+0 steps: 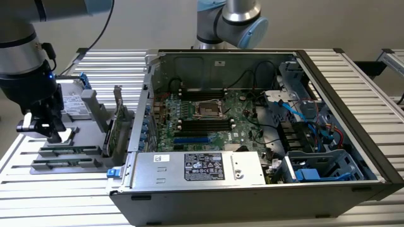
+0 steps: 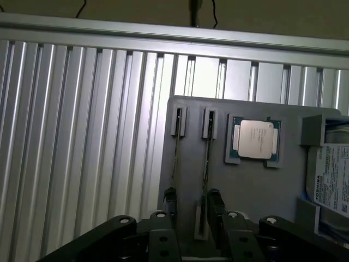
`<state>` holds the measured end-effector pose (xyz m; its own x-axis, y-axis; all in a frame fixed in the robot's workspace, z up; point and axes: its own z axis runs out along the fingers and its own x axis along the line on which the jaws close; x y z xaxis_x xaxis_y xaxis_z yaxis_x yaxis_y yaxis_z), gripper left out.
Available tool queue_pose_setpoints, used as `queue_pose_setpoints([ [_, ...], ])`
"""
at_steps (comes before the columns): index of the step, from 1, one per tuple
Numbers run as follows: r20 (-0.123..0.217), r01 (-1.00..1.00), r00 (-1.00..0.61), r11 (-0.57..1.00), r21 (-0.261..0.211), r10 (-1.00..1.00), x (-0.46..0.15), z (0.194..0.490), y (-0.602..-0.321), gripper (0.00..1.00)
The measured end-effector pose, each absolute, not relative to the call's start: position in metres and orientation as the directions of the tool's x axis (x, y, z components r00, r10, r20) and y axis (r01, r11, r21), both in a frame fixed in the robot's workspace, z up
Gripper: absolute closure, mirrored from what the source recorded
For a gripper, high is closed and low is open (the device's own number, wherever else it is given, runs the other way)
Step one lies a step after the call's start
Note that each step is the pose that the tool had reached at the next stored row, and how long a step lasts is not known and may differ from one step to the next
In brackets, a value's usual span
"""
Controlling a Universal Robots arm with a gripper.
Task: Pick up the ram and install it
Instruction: 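Pick up the ram and move it above insertion slot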
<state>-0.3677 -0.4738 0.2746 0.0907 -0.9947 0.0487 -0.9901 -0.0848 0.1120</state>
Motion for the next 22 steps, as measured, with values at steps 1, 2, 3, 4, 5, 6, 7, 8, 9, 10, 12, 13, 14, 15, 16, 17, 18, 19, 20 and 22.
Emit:
queue_pose_setpoints([
  [1, 0.049, -0.990, 0.091, -0.085, 0.111, -0.995, -0.370, 0.273, -0.474, 0.64],
  [2, 0.049, -0.990, 0.091, -0.085, 0.109, -0.995, -0.372, 0.272, -0.474, 0.64],
  [3, 0.049, -0.991, 0.090, -0.085, 0.108, -0.995, -0.374, 0.270, -0.474, 0.64],
  [4, 0.049, -0.991, 0.090, -0.085, 0.107, -0.995, -0.375, 0.268, -0.474, 0.64],
  [5, 0.049, -0.991, 0.090, -0.085, 0.106, -0.995, -0.376, 0.266, -0.474, 0.64],
  [6, 0.049, -0.991, 0.090, -0.085, 0.105, -0.995, -0.376, 0.265, -0.474, 0.64],
  [7, 0.049, -0.991, 0.090, -0.085, 0.104, -0.995, -0.376, 0.263, -0.474, 0.64],
  [8, 0.050, -0.991, 0.090, -0.085, 0.103, -0.995, -0.376, 0.261, -0.475, 0.64],
  [9, 0.050, -0.991, 0.090, -0.085, 0.101, -0.995, -0.376, 0.260, -0.476, 0.64],
  [10, 0.050, -0.991, 0.090, -0.085, 0.100, -0.995, -0.376, 0.258, -0.476, 0.64],
  [12, 0.050, -0.992, 0.090, -0.085, 0.097, -0.995, -0.376, 0.255, -0.479, 0.64],
  [13, 0.050, -0.992, 0.090, -0.085, 0.096, -0.995, -0.376, 0.253, -0.480, 0.64],
  [14, 0.050, -0.992, 0.090, -0.085, 0.095, -0.995, -0.376, 0.251, -0.481, 0.64],
  [15, 0.050, -0.992, 0.090, -0.085, 0.094, -0.995, -0.376, 0.249, -0.483, 0.64],
  [16, 0.050, -0.992, 0.090, -0.085, 0.094, -0.995, -0.376, 0.248, -0.484, 0.64],
  [17, 0.050, -0.992, 0.090, -0.085, 0.093, -0.995, -0.376, 0.246, -0.485, 0.64],
  [18, 0.050, -0.992, 0.090, -0.085, 0.092, -0.995, -0.376, 0.244, -0.487, 0.64],
  [19, 0.050, -0.992, 0.090, -0.085, 0.092, -0.995, -0.376, 0.242, -0.488, 0.64],
  [20, 0.049, -0.992, 0.090, -0.085, 0.091, -0.995, -0.376, 0.240, -0.488, 0.64],
  [22, 0.049, -0.992, 0.090, -0.085, 0.091, -0.995, -0.376, 0.237, -0.490, 0.64],
])
